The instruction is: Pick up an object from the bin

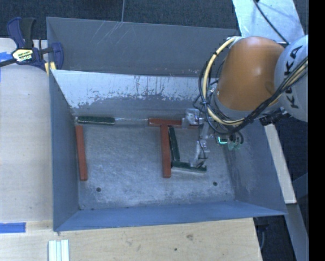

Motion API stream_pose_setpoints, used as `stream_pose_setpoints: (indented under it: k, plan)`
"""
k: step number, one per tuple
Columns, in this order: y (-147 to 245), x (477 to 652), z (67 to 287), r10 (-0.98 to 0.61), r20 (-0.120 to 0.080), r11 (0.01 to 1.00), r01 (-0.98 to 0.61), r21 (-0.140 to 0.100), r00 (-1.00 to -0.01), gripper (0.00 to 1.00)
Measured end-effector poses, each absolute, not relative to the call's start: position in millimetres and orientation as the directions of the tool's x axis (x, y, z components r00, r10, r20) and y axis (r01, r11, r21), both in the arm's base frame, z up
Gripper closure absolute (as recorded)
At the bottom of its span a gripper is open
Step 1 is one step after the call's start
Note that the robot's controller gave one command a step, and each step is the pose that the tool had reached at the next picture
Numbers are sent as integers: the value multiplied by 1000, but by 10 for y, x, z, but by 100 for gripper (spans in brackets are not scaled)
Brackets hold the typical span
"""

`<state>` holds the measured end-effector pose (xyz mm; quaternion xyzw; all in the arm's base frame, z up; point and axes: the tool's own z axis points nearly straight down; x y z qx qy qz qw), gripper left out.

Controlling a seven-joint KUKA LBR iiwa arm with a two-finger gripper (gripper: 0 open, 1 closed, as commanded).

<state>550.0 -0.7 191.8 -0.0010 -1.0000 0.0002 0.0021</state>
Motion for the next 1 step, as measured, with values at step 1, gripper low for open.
stream_pose_setpoints:
  k: [1]
  plan:
    - [208, 5628, 2693, -144, -11, 990, -144, -1, -990, 0]
